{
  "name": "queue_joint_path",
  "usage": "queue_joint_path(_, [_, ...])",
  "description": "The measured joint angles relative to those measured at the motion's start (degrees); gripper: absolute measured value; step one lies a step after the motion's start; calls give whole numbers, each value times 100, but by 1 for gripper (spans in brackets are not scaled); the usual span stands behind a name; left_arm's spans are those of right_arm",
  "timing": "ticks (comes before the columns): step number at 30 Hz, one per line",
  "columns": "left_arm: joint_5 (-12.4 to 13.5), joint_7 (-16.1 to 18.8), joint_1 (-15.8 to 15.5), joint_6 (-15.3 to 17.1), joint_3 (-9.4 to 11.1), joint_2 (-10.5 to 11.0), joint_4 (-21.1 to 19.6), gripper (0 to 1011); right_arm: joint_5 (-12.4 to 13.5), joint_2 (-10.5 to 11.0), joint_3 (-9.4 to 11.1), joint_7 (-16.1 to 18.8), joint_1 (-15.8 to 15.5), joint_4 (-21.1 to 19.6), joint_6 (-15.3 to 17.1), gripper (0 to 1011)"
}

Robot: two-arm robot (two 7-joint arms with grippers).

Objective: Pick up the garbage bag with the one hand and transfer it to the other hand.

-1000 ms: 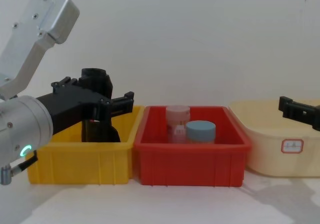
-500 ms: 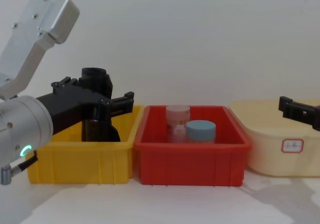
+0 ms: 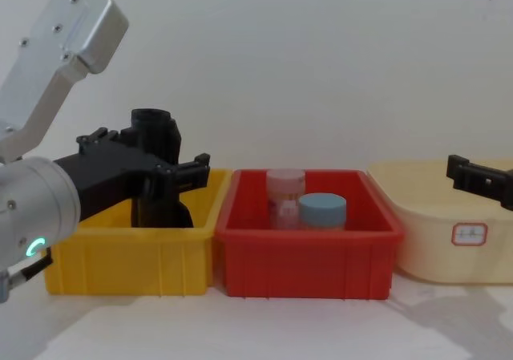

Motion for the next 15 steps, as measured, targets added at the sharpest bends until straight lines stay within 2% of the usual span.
queue_joint_path(9, [30,212,240,205,-139,-5,-167,1001,0,0,0,0,0,0,0,1000])
queue_joint_path(15, [6,267,314,228,-218,-42,-176,1001,0,0,0,0,0,0,0,1000])
